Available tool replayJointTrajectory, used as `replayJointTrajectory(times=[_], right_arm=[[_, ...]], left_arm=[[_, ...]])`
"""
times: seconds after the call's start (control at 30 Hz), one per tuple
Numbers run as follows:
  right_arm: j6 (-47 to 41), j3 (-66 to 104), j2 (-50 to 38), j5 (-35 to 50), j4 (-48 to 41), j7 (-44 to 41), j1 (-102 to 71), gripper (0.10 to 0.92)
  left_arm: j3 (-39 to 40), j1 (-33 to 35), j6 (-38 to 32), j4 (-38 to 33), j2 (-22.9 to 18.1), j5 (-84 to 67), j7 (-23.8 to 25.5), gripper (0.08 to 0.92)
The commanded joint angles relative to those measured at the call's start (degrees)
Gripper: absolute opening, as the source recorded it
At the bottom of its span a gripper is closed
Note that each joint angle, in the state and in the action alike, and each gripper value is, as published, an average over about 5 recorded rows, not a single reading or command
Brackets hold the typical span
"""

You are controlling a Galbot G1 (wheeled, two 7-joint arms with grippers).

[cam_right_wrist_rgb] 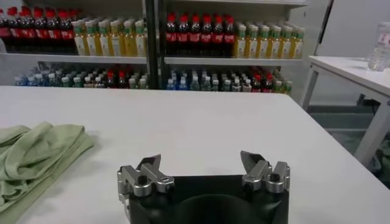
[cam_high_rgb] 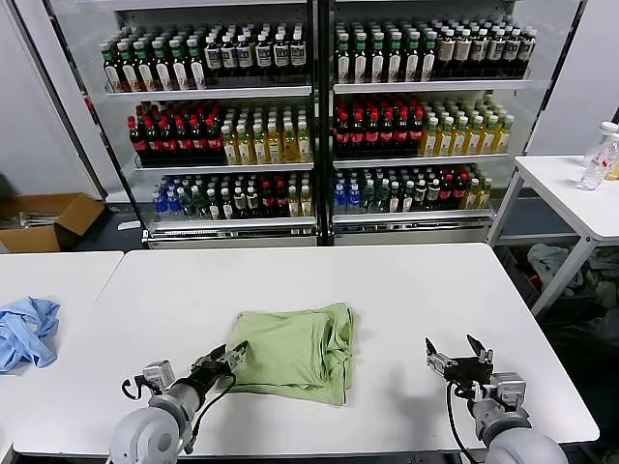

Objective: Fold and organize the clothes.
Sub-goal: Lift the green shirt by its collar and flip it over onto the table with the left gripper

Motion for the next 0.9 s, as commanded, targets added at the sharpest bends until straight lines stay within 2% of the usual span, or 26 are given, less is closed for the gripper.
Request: replayJointTrajectory(times=[0.03,0.5,0.6,0.7,0.9], right_arm=[[0.04,0.51,-0.10,0.08,0.58,0.07,-0.69,0.823],[-0.41,2.64,-0.77,0.63,2.40,0.53,-2.88,0.823],[-0.52,3.44,-1.29,1.04,2.87,0.71,-3.42,0.823],[-0.49,4.11,-1.79,1.56,3.15,0.78,-3.68,0.823],[-0.03,3.77,-1.64,1.95,2.92,0.62,-3.16,0.823]], left_arm=[[-1.02,-2.69,0.52,2.16,-0.26,-15.99,1.88,0.506],[-7.43,-2.36,0.17,3.40,-4.36,-31.02,2.63,0.113],[-9.20,-2.12,0.16,3.07,-5.01,-32.28,2.82,0.088],[-13.23,-1.48,0.11,2.38,-3.90,-32.54,2.62,0.087],[-28.68,1.88,-0.83,-1.89,4.17,-31.34,1.82,0.087]])
